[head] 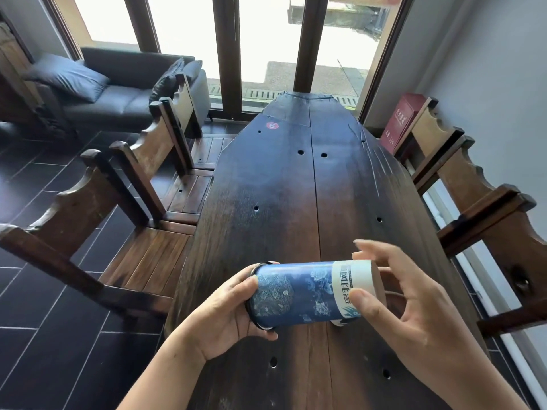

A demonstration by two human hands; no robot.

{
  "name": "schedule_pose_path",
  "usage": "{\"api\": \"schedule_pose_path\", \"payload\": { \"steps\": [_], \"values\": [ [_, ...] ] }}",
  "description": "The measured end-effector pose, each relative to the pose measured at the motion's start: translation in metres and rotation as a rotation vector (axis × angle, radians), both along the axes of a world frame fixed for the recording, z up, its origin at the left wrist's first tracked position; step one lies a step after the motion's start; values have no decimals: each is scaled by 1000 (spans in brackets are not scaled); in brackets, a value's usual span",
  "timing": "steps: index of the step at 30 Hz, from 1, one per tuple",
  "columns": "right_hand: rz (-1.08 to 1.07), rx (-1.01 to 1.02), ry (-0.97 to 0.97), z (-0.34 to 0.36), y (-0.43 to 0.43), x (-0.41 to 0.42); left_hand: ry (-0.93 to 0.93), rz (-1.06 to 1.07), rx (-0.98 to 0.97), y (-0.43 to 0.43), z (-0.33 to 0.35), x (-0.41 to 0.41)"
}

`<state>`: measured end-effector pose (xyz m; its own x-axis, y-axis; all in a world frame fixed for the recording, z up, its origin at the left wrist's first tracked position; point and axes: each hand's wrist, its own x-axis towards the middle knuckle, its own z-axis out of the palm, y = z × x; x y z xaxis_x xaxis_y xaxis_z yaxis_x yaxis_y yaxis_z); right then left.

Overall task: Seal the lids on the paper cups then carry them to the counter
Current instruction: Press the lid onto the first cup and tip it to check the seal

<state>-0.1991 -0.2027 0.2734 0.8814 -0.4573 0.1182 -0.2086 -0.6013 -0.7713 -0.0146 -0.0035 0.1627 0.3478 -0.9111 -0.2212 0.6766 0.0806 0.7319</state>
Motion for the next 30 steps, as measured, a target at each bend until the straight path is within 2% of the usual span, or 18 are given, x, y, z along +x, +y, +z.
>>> {"api": "schedule_pose_path", "payload": {
  "steps": [12,18,25,30],
  "values": [
    [-119,189,-40,-8,-5,2,-55,122,-142,-4,0,-4],
    [-106,269,-15,-15,-12,0,-90,144,-220,-6,-3,-5],
    [-100,256,-29,-14,-13,0,-40,80,-206,-2,-4,-2],
    [10,186,-16,-9,-10,-2,2,33,-19,-1,6,2]
  ]
}}
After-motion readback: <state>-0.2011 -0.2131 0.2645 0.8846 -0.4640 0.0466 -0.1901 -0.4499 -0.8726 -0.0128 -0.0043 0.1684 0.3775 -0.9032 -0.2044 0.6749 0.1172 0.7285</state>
